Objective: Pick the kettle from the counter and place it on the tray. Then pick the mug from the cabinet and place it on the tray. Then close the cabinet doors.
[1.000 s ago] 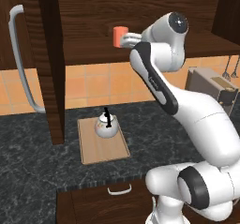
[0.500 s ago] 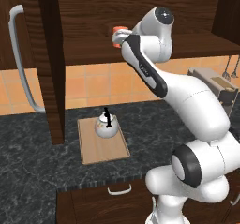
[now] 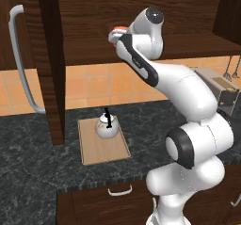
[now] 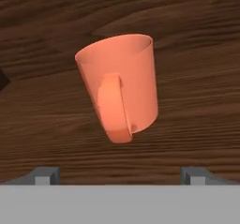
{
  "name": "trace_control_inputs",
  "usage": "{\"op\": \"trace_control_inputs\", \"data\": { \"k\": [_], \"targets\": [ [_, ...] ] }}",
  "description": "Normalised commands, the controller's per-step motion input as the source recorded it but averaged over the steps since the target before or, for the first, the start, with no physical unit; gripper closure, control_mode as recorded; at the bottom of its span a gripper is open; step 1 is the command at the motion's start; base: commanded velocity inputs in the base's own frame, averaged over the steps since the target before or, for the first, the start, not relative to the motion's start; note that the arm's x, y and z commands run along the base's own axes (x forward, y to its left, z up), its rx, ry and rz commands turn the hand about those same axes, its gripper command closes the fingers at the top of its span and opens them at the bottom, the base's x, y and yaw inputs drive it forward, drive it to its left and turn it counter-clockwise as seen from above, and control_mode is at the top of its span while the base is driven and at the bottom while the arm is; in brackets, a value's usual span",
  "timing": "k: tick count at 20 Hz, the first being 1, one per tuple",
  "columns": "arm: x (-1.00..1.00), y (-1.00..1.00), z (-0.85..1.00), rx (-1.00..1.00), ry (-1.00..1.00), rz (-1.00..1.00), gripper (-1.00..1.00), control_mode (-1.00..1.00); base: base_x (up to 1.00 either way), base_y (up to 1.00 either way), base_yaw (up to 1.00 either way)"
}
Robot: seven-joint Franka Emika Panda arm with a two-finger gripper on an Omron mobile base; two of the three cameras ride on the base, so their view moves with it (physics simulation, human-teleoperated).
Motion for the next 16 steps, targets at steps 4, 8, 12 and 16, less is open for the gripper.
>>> {"op": "trace_control_inputs", "data": {
  "k": [4,8,12,16],
  "targets": [
    [0.42,0.00,-0.11,0.00,0.00,0.00,-1.00,-1.00,0.00,0.00,0.00],
    [0.37,0.04,-0.02,0.00,0.03,0.00,-1.00,-1.00,0.00,0.00,0.00],
    [0.32,0.07,-0.01,0.00,0.04,-0.01,-1.00,-1.00,0.00,0.00,0.00],
    [0.26,0.03,-0.05,0.00,0.01,-0.01,-1.00,-1.00,0.00,0.00,0.00]
  ]
}}
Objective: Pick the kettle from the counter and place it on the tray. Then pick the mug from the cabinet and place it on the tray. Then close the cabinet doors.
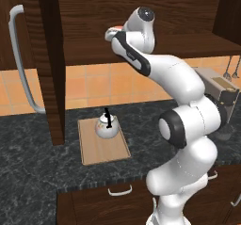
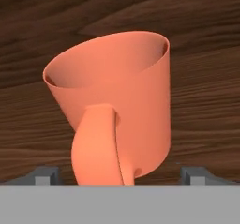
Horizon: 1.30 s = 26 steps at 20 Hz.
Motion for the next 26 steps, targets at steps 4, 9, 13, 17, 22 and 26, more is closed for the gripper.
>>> {"op": "trace_control_inputs", "data": {
  "k": [4,9,13,17,22,26],
  "targets": [
    [0.04,0.00,-0.01,0.00,0.00,0.00,1.00,-1.00,0.00,0.00,0.00],
    [-0.07,0.00,-0.25,0.00,-0.19,0.00,1.00,-1.00,0.00,0.00,0.00],
    [-0.66,0.00,-0.29,0.00,-0.29,0.01,1.00,-1.00,0.00,0.00,0.00],
    [-1.00,-0.01,0.14,0.00,-0.03,0.10,1.00,-1.00,0.00,0.00,0.00],
    [-1.00,-0.26,0.59,-0.08,0.00,0.22,1.00,-1.00,0.00,0.00,0.00],
    [-1.00,-0.27,0.33,-0.13,0.04,0.25,1.00,-1.00,0.00,0.00,0.00]
  ]
}}
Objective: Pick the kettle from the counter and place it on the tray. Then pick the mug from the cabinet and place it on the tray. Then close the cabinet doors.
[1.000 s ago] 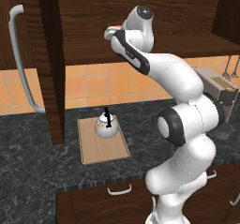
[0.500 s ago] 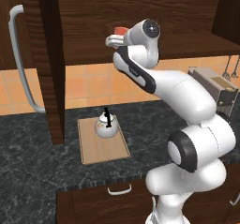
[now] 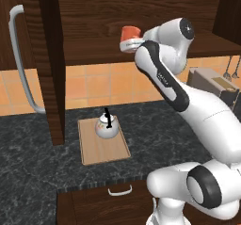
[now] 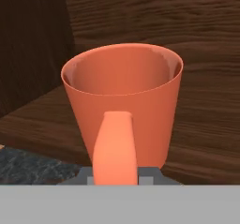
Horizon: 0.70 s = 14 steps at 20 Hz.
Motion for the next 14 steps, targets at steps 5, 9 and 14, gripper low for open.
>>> {"op": "trace_control_inputs", "data": {
  "k": [5,9,14],
  "targets": [
    [-0.29,-0.01,-0.08,0.01,0.05,0.05,1.00,-1.00,0.00,0.00,0.00],
    [-0.90,0.05,-0.78,0.00,0.16,0.44,1.00,-1.00,0.00,0.00,0.00],
    [-0.68,0.14,-0.93,-0.02,0.13,0.63,1.00,-1.00,0.00,0.00,0.00]
  ]
}}
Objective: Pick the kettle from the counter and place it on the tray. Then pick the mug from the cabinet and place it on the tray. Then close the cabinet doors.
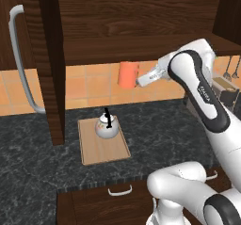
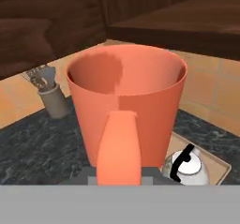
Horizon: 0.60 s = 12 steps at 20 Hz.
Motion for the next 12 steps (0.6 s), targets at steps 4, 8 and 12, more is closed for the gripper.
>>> {"op": "trace_control_inputs", "data": {
  "k": [4,8,12],
  "targets": [
    [0.06,0.27,-0.81,-0.01,0.13,0.31,1.00,-1.00,0.00,0.00,0.00],
    [0.11,0.20,-1.00,-0.11,0.01,0.28,1.00,-1.00,0.00,0.00,0.00],
    [0.01,0.12,-1.00,-0.14,0.00,0.30,1.00,-1.00,0.00,0.00,0.00]
  ]
}}
